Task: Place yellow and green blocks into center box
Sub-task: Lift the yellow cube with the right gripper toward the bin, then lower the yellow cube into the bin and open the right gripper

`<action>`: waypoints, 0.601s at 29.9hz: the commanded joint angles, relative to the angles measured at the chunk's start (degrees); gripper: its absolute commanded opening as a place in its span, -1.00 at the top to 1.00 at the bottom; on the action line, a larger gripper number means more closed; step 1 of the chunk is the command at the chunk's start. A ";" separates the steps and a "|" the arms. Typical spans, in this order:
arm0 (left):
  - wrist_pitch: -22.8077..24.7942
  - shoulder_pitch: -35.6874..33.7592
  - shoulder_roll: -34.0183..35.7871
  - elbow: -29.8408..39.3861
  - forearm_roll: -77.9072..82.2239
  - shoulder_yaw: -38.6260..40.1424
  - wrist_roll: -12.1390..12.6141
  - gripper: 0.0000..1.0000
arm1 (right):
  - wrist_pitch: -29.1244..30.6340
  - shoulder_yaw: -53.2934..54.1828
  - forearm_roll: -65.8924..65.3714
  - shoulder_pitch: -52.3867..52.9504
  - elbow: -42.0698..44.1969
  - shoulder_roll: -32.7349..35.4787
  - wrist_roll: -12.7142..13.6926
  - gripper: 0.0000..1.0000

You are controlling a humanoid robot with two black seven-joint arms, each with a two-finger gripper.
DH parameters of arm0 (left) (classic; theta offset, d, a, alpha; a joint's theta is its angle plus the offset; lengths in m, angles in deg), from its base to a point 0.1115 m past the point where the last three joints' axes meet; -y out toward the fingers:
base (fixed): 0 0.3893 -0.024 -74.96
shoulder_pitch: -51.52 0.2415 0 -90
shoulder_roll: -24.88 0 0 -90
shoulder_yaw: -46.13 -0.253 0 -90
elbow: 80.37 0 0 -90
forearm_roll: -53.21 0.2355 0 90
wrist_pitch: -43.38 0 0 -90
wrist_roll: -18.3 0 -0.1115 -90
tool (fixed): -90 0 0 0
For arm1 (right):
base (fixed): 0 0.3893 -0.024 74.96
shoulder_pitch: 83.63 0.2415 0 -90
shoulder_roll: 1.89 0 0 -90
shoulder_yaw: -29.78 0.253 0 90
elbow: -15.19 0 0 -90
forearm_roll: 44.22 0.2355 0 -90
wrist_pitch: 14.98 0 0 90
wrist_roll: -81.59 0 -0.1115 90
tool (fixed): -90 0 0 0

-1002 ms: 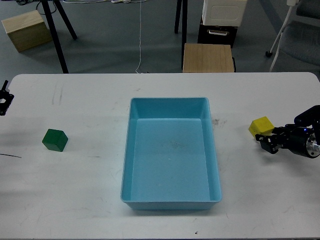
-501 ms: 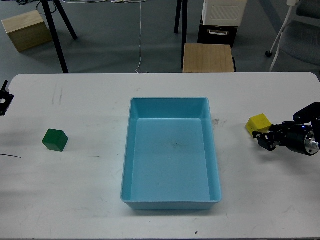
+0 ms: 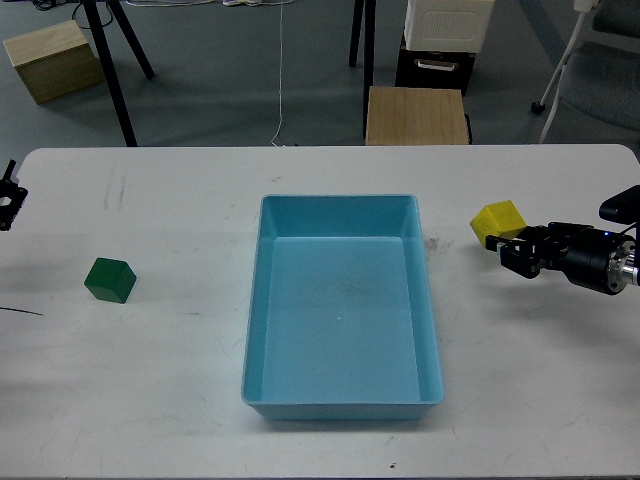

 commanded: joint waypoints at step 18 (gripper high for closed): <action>-0.02 -0.09 0.09 0.05 0.26 0.00 0.00 -1.00 | 3.92 -10.51 12.17 20.67 -13.33 -0.67 -5.21 0.78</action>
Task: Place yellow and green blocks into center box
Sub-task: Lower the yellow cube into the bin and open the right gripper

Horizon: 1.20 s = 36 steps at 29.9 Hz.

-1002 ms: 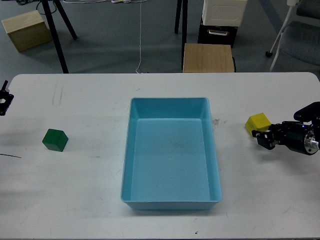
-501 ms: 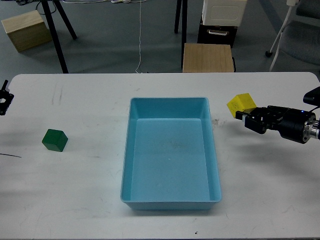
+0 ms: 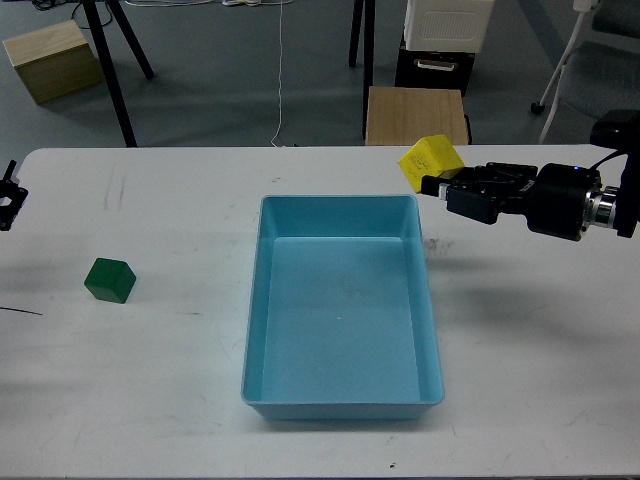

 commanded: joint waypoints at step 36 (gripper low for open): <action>0.80 0.20 0.06 -0.09 0.09 0.18 -0.09 -1.00 | 16.37 -28.01 1.68 19.38 14.80 -31.66 1.50 0.75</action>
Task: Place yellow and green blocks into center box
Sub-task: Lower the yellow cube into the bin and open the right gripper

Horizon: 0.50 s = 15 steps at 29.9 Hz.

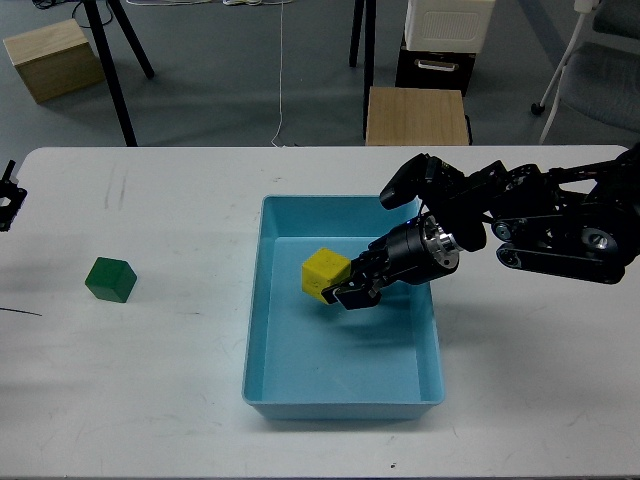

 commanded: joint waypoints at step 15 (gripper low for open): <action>0.03 0.04 -0.09 -0.08 -0.01 0.01 0.00 -1.00 | 3.26 -4.05 -1.26 0.60 2.30 0.36 0.00 0.73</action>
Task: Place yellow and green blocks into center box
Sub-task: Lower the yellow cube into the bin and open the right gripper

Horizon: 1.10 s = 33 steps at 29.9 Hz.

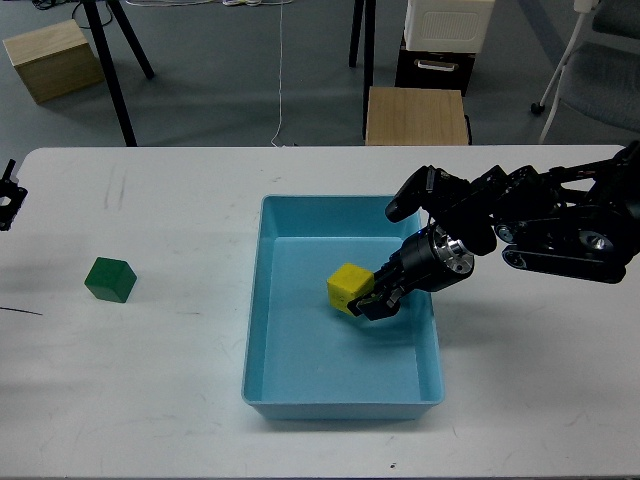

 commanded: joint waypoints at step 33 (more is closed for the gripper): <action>0.17 0.18 -0.44 -1.06 0.00 -0.09 -0.03 -1.00 | 0.17 -0.21 0.21 -4.15 6.90 -6.53 0.09 0.62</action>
